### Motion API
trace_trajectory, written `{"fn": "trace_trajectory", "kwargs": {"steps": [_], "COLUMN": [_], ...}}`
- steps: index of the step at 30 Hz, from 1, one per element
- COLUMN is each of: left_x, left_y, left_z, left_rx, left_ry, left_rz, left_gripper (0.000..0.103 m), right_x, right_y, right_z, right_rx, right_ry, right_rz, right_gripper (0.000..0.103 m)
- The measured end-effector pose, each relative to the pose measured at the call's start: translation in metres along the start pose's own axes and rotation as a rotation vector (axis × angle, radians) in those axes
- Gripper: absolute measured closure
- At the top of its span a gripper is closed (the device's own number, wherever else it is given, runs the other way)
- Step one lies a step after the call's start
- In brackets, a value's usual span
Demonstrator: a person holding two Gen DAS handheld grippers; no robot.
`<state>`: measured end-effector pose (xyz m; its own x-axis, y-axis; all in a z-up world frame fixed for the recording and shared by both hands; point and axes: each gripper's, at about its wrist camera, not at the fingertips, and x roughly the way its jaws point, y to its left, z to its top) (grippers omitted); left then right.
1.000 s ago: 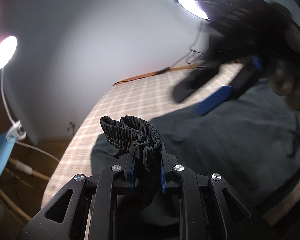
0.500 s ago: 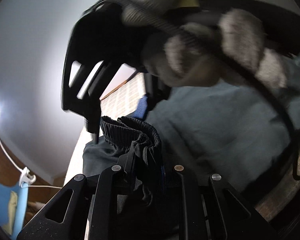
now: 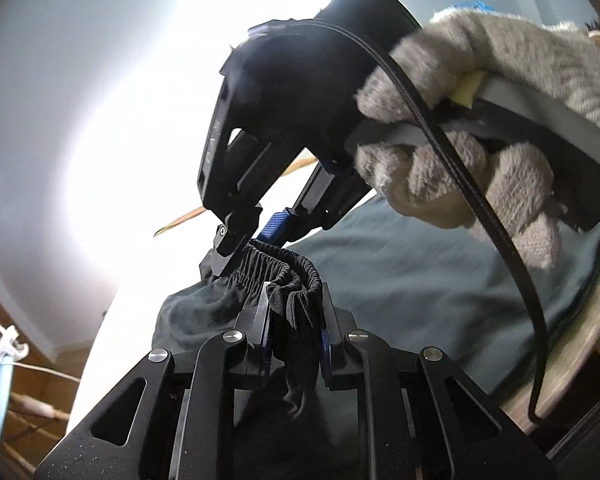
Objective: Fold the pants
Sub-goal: 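Grasp the waistband with the right tool while the left tool holds it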
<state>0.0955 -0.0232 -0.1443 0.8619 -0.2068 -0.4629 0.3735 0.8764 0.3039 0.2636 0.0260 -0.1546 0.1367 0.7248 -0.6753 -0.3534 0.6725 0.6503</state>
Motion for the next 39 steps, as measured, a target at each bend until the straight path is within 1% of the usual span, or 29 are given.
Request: {"fn": "trace_trajectory", "kwargs": {"steps": [4,7,9,10,12,13,23,24,25,26,27,28,29,30,31,32,33,34,36,39], "left_x": [-0.001,-0.003,-0.002,-0.003,-0.003,-0.006,0.001,0.005,0.009,0.013,0.018,0.024,0.026,0.015,0.014,0.013,0.014,0.016,0.019,0.021], "left_y": [-0.017,-0.03,-0.037,-0.037,-0.049,-0.056,-0.101,-0.088,-0.09,-0.091,-0.091,-0.09,-0.096,-0.107,-0.114,-0.117,-0.117,-0.122,-0.122,-0.125], "left_z": [0.019,0.03,0.038,0.037,0.046,0.045,0.069,0.061,0.061,0.06,0.06,0.059,0.057,0.056,0.055,0.058,0.06,0.063,0.059,0.06], "left_rx": [0.011,0.026,0.031,0.033,0.049,0.054,0.091,0.091,0.094,0.099,0.105,0.113,0.127,0.139,0.157,0.151,0.138,0.147,0.156,0.167], "left_ry": [-0.024,-0.04,-0.05,-0.054,-0.067,-0.071,-0.101,-0.098,-0.092,-0.086,-0.08,-0.072,-0.063,-0.061,-0.057,-0.053,-0.051,-0.051,-0.05,-0.051], "left_rz": [-0.056,-0.095,-0.124,-0.132,-0.155,-0.164,-0.297,-0.307,-0.321,-0.334,-0.344,-0.355,-0.362,-0.363,-0.367,-0.374,-0.382,-0.378,-0.38,-0.379], "left_gripper": [0.086,0.086,0.086,0.086,0.086,0.086,0.086,0.086,0.086,0.086,0.086,0.086,0.086,0.086,0.086,0.086,0.086,0.086,0.086,0.086], "right_x": [-0.029,-0.051,-0.064,-0.069,-0.081,-0.089,-0.15,-0.154,-0.156,-0.155,-0.156,-0.156,-0.157,-0.156,-0.156,-0.157,-0.158,-0.158,-0.158,-0.158], "right_y": [-0.009,-0.016,-0.023,-0.028,-0.036,-0.041,-0.079,-0.083,-0.088,-0.092,-0.098,-0.104,-0.109,-0.114,-0.118,-0.122,-0.126,-0.127,-0.126,-0.128], "right_z": [-0.008,-0.017,-0.022,-0.024,-0.029,-0.032,-0.065,-0.068,-0.071,-0.074,-0.078,-0.081,-0.085,-0.088,-0.09,-0.093,-0.096,-0.098,-0.103,-0.105], "right_rx": [0.011,-0.002,0.015,0.027,0.045,0.05,0.081,0.084,0.091,0.097,0.1,0.101,0.104,0.11,0.117,0.125,0.128,0.123,0.103,0.091], "right_ry": [-0.04,-0.076,-0.097,-0.11,-0.132,-0.141,-0.192,-0.193,-0.191,-0.187,-0.183,-0.179,-0.175,-0.172,-0.169,-0.166,-0.162,-0.159,-0.15,-0.141], "right_rz": [-0.017,-0.047,-0.051,-0.05,-0.053,-0.059,-0.15,-0.157,-0.165,-0.17,-0.179,-0.188,-0.194,-0.196,-0.196,-0.198,-0.202,-0.204,-0.223,-0.223], "right_gripper": [0.086,0.086,0.086,0.086,0.086,0.086,0.086,0.086,0.085,0.081,0.08,0.078,0.074,0.072,0.066,0.062,0.062,0.062,0.062,0.063]}}
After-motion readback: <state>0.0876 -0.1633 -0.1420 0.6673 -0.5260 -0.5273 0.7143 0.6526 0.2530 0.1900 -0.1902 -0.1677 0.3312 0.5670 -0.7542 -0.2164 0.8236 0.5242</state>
